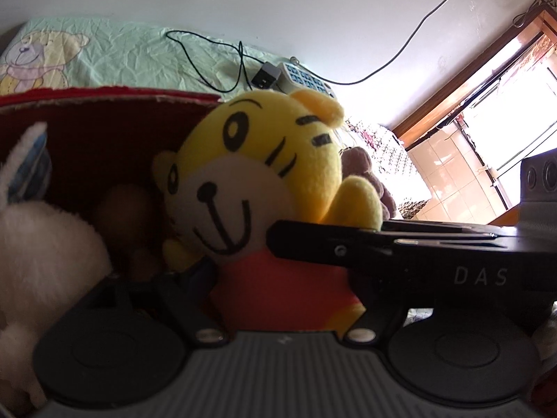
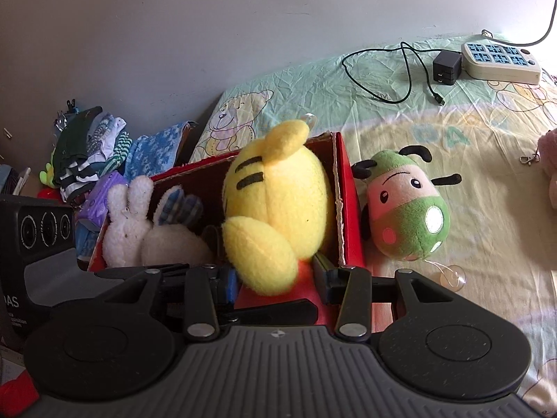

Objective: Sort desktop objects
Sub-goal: 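Lower the yellow tiger plush into the red box beside the white plushes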

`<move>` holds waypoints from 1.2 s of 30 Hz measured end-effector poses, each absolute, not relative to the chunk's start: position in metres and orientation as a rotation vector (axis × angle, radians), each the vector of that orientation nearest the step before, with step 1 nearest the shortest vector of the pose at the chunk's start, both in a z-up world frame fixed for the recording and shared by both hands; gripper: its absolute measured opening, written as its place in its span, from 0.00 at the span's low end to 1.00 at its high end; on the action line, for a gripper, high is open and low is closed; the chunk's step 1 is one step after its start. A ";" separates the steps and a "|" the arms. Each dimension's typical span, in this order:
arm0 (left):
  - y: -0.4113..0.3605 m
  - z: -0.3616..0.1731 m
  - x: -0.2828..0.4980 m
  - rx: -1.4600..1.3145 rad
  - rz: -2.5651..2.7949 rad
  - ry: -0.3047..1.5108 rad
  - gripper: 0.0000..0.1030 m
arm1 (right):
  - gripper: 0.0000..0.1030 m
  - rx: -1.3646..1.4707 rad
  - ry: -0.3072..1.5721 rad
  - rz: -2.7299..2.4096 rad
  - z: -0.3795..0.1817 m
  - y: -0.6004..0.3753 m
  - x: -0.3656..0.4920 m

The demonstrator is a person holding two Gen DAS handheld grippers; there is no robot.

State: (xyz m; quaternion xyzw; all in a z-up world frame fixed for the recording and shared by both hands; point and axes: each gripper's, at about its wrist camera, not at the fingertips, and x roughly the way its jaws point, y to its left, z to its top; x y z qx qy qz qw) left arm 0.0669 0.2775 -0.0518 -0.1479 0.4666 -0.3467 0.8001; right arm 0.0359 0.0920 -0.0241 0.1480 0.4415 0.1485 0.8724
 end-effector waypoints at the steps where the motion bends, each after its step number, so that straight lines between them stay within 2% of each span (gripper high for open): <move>1: 0.277 -0.052 0.067 -0.314 -0.741 1.002 0.76 | 0.43 0.302 0.921 0.302 -0.024 0.094 0.036; 10: 0.270 -0.051 0.077 -0.297 -0.744 1.037 0.76 | 0.48 0.310 0.901 0.246 -0.021 0.093 0.038; 15: 0.263 -0.051 0.078 -0.284 -0.744 1.041 0.78 | 0.48 0.331 0.811 0.240 -0.007 0.084 0.027; 17: 0.260 -0.051 0.079 -0.285 -0.742 1.042 0.78 | 0.46 0.351 0.775 0.241 -0.003 0.079 0.024; 19: 0.258 -0.053 0.081 -0.284 -0.741 1.041 0.78 | 0.38 0.364 0.760 0.247 -0.002 0.078 0.024; 21: 0.259 -0.054 0.082 -0.288 -0.736 1.047 0.79 | 0.33 0.368 0.765 0.254 -0.005 0.080 0.027; 32: 0.262 -0.052 0.080 -0.261 -0.700 1.065 0.79 | 0.31 0.290 0.755 0.199 -0.015 0.086 0.025; 36: 0.265 -0.049 0.078 -0.264 -0.702 1.058 0.79 | 0.28 0.271 0.752 0.192 -0.014 0.087 0.024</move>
